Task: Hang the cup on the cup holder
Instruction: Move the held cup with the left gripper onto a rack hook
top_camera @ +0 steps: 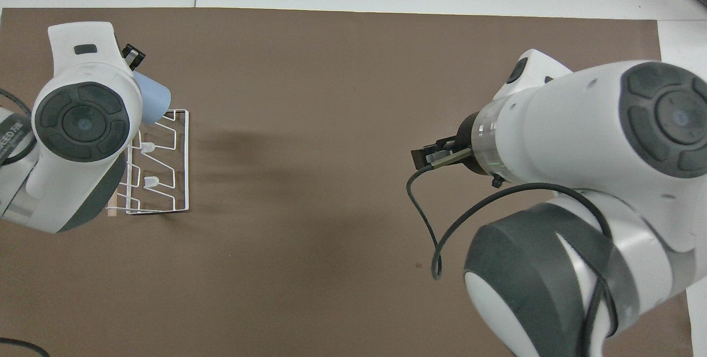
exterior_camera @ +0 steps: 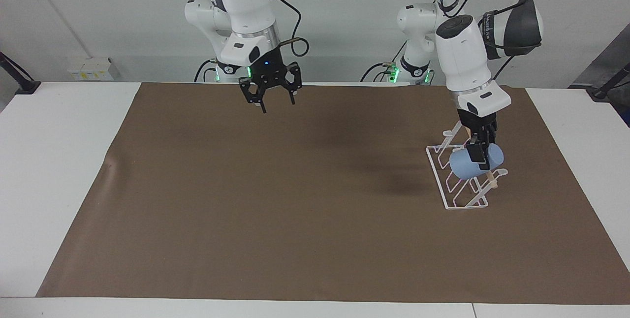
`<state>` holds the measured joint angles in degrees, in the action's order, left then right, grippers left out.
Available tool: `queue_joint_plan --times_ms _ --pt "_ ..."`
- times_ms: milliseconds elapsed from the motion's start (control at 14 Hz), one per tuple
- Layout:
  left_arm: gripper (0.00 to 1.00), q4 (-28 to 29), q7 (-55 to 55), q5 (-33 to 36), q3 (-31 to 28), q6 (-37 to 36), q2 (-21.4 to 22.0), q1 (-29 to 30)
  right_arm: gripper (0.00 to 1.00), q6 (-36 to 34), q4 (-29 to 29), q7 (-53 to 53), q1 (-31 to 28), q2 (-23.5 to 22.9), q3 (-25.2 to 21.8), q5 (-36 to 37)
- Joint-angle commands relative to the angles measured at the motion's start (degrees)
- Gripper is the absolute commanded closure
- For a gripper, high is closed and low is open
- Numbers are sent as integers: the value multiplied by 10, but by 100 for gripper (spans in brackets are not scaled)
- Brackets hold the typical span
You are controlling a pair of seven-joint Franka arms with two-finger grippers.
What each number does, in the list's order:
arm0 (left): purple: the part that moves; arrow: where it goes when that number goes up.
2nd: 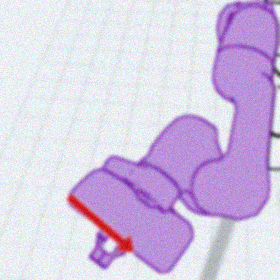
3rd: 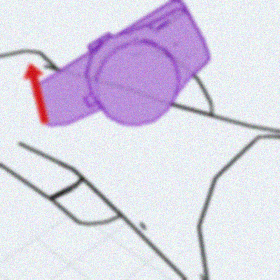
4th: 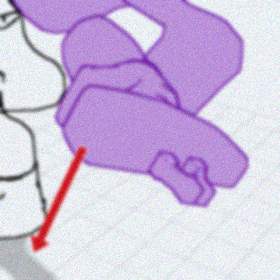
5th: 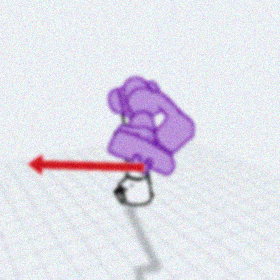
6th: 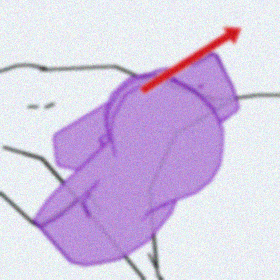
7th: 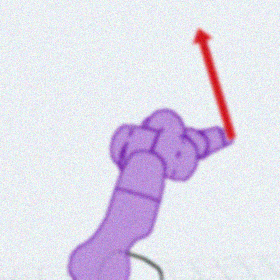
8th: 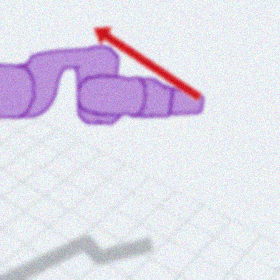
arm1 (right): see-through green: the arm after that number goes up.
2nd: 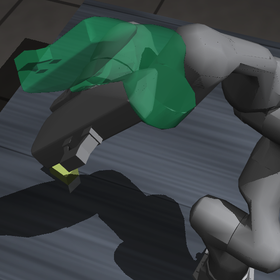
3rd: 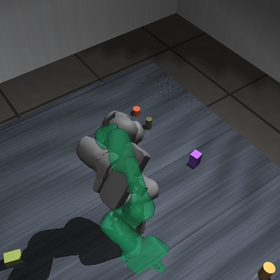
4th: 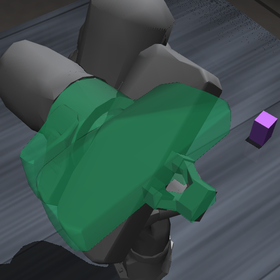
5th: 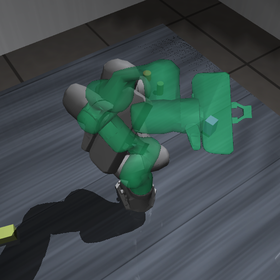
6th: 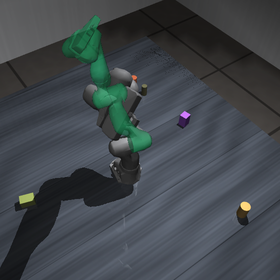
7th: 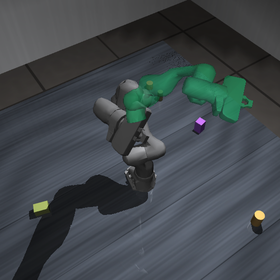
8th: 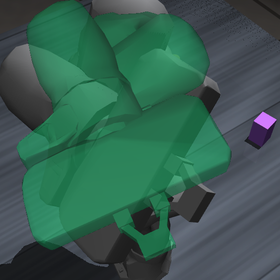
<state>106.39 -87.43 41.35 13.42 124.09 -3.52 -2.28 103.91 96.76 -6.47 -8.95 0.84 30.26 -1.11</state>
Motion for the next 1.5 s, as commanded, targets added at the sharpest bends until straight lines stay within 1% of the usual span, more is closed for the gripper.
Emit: queue_joint_plan --times_ms 0,214,357,429,571,643,714,786,857,929,1071,1143,1214,1286,1357,1429 --pt "100 -2 -20 48 -7 -8 -7 -11 23 -41 3 -4 -12 19 9 52" --pt "100 19 -27 59 -7 -10 -3 -15 22 -75 3 -16 -32 40 4 53" --pt "100 33 -33 66 -7 -10 0 -19 21 -99 4 -21 -44 51 -10 44" --pt "100 43 -33 69 -7 -10 2 -19 21 -113 10 -21 -45 57 -13 44" --pt "100 57 -34 87 -7 -6 10 -19 21 -119 39 -21 -45 75 -30 44" --pt "100 65 -34 87 -7 -4 12 -19 21 -115 59 -17 -45 82 -45 43" --pt "100 74 -35 87 -7 -2 16 -19 21 -108 79 -14 -45 88 -63 23" --pt "100 77 -35 87 -6 2 17 -19 20 -92 107 -11 -46 102 -85 -20" --pt "100 80 -35 87 -6 4 17 -19 17 -72 140 0 -45 118 -99 -41" --pt "100 91 -35 87 -6 7 20 -19 16 -59 164 23 -43 134 -100 -47" --pt "99 106 -35 88 -6 22 26 -19 15 -23 193 29 -35 148 -100 -51" --pt "85 107 -34 87 -6 24 26 -18 13 -20 195 30 -34 148 -100 -51" --pt "66 109 -34 87 -6 32 26 -18 12 -18 195 31 -34 148 -100 -51" --pt "40 111 -34 88 -6 37 26 -16 9 -16 195 31 -34 147 -100 -51" --pt "9 113 -33 88 -6 39 26 -14 9 -16 195 31 -34 147 -100 -51" --pt "0 114 -33 87 -6 43 26 -13 6 -15 195 32 -34 147 -100 -51"
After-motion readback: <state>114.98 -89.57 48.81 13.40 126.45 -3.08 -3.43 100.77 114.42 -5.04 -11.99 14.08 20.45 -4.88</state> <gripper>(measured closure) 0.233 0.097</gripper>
